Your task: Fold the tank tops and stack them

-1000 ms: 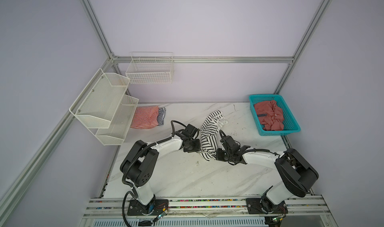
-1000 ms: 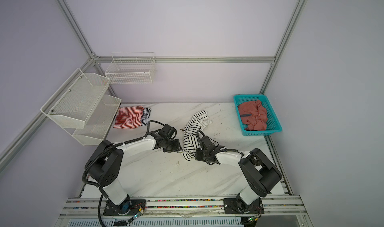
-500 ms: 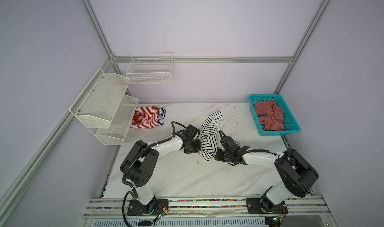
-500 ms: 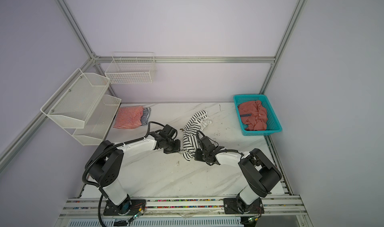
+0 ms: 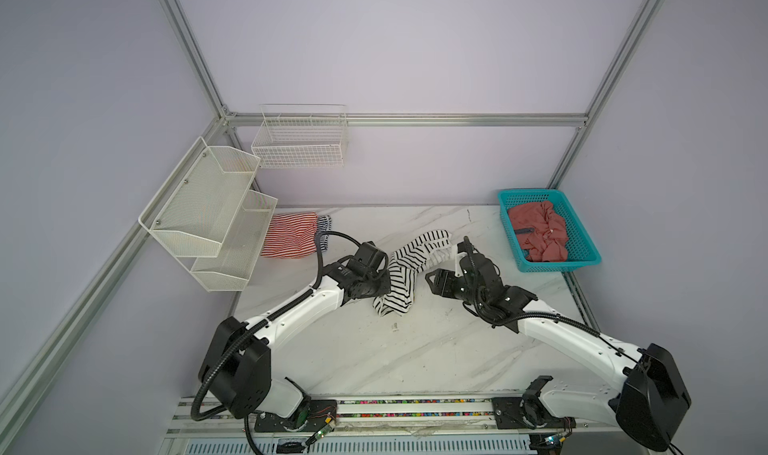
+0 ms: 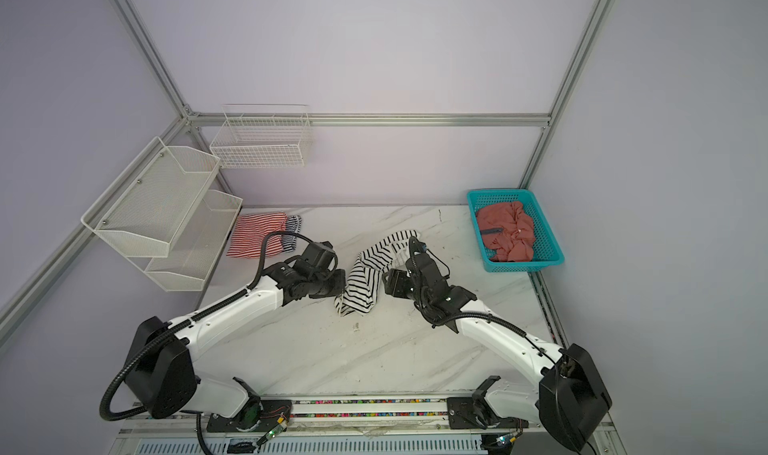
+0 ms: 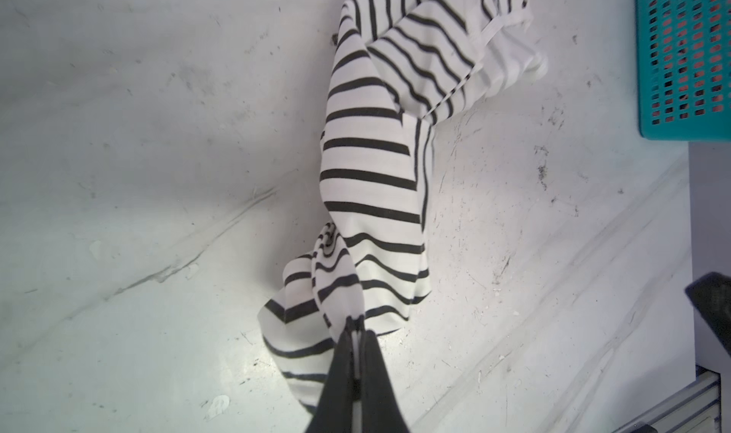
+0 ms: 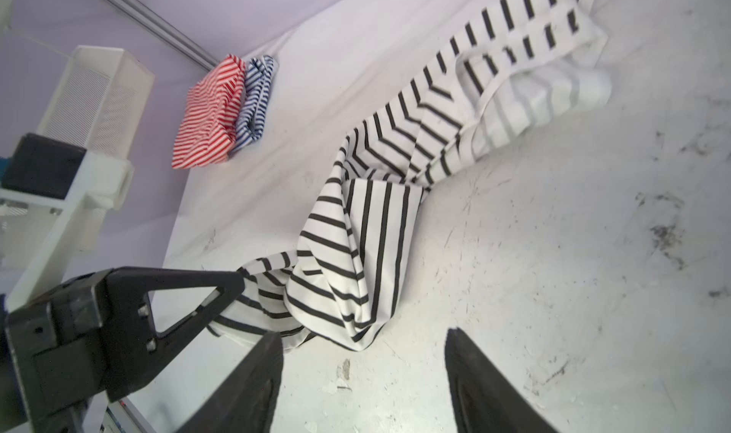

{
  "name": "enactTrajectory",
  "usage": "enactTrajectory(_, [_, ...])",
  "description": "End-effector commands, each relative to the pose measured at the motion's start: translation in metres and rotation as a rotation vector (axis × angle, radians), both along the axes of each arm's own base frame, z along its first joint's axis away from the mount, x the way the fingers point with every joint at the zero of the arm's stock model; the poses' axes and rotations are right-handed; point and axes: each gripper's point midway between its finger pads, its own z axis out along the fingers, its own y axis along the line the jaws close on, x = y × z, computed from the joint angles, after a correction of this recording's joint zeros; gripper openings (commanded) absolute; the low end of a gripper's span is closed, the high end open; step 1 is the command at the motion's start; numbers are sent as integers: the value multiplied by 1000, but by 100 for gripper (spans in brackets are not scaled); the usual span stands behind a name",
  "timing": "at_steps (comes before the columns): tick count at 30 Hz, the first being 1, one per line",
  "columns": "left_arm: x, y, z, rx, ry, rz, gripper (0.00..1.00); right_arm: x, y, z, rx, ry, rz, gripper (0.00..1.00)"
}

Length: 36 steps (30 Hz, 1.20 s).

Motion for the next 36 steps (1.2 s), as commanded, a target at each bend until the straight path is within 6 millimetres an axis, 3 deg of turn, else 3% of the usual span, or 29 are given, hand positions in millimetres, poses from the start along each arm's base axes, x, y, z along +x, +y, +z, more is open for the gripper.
enactTrajectory(1, [11, 8, 56, -6, -148, 7, 0, 8, -9, -22, -96, 24, -38, 63])
enactTrajectory(5, [7, 15, 66, -11, -186, 11, 0, 26, 4, -31, -132, 10, -11, 54])
enactTrajectory(9, [5, 8, 89, -80, -233, -17, 0, 49, 23, -49, -174, 17, 26, 53])
enactTrajectory(12, [7, -11, 143, -204, -349, -93, 0, 66, 21, -61, -191, 40, 13, 55])
enactTrajectory(15, [8, -24, 207, -296, -481, -159, 0, 78, 16, -54, -150, 18, -5, 59])
enactTrajectory(17, [5, -29, 237, -337, -541, -198, 0, 83, 16, -49, -117, 4, -7, 62])
enactTrajectory(19, [3, -33, 254, -369, -571, -223, 0, 86, 20, -51, -97, 1, 4, 65])
enactTrajectory(22, [0, -36, 255, -390, -564, -234, 0, 90, 29, -67, -89, 35, 35, 66])
enactTrajectory(28, [-2, -32, 232, -392, -519, -203, 0, 95, 56, -120, -57, 140, 122, 65])
enactTrajectory(31, [-6, -28, 234, -394, -525, -197, 0, 97, 65, -141, -46, 185, 149, 63])
enactTrajectory(35, [-9, -18, 237, -366, -547, -171, 0, 98, 65, -148, -47, 200, 142, 61])
enactTrajectory(36, [-10, -15, 238, -356, -552, -165, 0, 98, 63, -145, -45, 195, 135, 56])
